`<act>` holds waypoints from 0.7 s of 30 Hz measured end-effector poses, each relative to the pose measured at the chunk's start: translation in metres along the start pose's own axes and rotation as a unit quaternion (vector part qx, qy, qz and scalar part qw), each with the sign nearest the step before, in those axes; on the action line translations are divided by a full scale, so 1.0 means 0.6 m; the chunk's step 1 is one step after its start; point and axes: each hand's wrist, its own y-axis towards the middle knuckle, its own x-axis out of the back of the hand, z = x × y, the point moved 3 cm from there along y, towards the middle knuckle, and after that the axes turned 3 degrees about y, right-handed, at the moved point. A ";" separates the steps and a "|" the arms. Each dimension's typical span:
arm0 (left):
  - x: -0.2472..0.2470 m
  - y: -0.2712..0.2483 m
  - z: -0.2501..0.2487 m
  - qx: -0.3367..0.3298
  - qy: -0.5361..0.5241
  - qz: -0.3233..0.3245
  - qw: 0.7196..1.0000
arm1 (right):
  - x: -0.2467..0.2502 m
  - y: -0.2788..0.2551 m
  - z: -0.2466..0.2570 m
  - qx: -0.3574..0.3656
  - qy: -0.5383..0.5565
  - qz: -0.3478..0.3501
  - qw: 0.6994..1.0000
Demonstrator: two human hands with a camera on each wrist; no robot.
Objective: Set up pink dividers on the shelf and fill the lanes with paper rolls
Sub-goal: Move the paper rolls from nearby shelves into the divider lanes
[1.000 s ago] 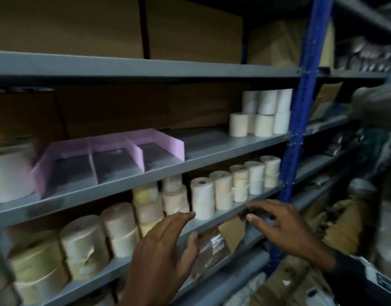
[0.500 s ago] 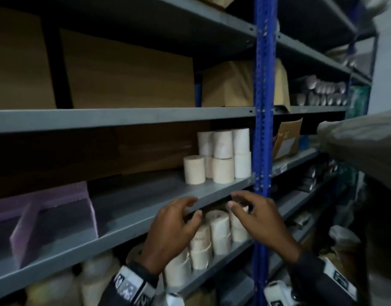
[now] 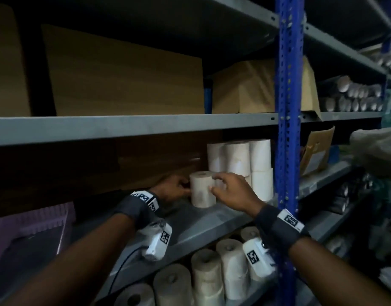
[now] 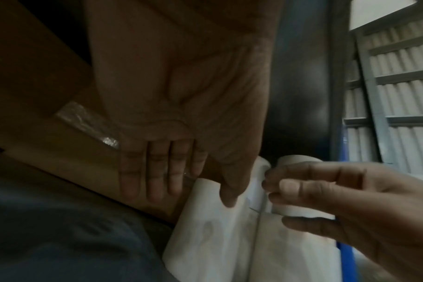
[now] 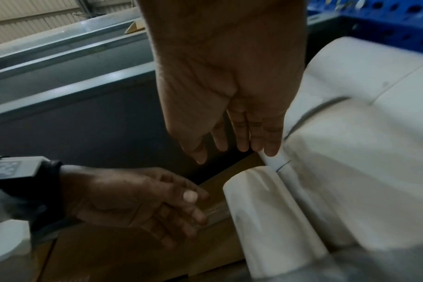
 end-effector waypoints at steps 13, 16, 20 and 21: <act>-0.074 0.173 0.107 0.015 -0.144 0.124 0.982 | -0.095 0.177 -0.049 0.013 -0.106 0.167 0.980; -0.073 0.179 0.111 0.008 -0.140 0.143 0.980 | -0.104 0.179 -0.054 -0.001 -0.084 0.177 0.981; -0.077 0.169 0.106 0.040 -0.168 0.159 0.972 | -0.096 0.162 -0.043 0.009 -0.003 0.153 0.988; -0.074 0.164 0.101 0.036 -0.163 0.162 0.973 | -0.091 0.153 -0.037 0.019 0.009 0.147 0.989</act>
